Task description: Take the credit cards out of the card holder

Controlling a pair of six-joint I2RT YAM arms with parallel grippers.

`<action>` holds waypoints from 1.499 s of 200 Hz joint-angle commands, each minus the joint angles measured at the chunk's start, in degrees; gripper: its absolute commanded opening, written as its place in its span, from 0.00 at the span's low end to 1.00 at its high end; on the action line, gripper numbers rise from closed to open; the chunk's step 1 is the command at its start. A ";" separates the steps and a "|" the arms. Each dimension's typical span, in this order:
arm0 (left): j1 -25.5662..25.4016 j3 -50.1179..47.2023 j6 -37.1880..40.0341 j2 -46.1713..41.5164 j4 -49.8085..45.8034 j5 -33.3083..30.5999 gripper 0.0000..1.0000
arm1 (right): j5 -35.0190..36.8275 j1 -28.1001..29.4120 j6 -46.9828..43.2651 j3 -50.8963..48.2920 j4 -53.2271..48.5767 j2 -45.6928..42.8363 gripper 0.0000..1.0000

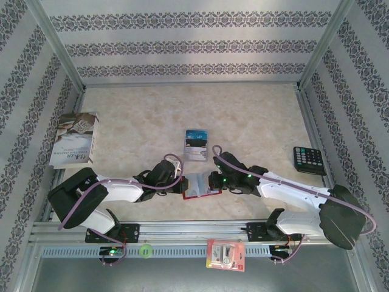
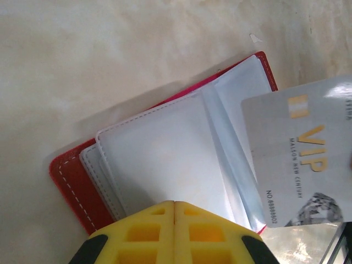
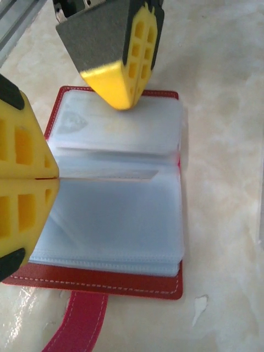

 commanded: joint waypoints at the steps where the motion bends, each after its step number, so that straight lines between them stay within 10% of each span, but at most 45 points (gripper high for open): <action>1: 1.46 0.06 1.89 0.28 -6.58 -0.82 0.00 | 6.09 3.02 -2.70 4.03 -6.70 3.20 0.00; 114: 2.47 1.75 3.14 0.65 -7.43 1.27 0.00 | 5.95 6.19 -3.54 7.25 -2.44 11.58 0.18; 141: 2.73 1.87 3.32 0.48 -7.92 1.70 0.00 | 6.52 5.22 -5.21 7.16 -2.88 9.89 0.00; 183: 3.42 3.04 4.50 -1.15 -10.51 2.70 0.00 | 6.51 3.11 -17.59 9.53 -5.17 1.57 0.00; 300: 5.02 -0.66 1.81 -28.70 -27.17 -2.44 0.88 | -0.01 -7.64 -64.21 31.80 -11.44 18.17 0.00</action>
